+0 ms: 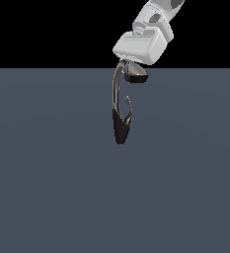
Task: Turn on the faucet by rotating a designated handle.
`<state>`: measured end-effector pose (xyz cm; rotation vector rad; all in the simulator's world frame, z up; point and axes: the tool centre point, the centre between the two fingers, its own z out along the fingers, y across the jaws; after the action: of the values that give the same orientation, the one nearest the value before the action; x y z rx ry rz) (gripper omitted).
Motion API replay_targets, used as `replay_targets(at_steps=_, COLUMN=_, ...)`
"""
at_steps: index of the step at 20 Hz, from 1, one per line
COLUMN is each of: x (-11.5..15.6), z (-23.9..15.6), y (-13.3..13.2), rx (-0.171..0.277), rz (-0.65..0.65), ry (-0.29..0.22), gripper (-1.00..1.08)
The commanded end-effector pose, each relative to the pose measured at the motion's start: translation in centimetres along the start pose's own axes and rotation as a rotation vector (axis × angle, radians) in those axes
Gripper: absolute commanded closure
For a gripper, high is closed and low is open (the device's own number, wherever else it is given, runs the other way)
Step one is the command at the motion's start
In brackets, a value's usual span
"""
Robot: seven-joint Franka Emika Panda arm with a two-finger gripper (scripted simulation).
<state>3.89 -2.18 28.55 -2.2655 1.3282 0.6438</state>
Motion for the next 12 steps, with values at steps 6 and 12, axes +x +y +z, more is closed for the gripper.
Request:
replay_targets(at_steps=6, x=5.6, z=3.5, y=-1.1, rx=0.046, rz=0.167, ry=-0.075, gripper=1.08)
replay_targets(at_steps=12, x=8.4, z=5.4, y=-1.3, rx=0.067, rz=0.253, ry=-0.112, gripper=1.08)
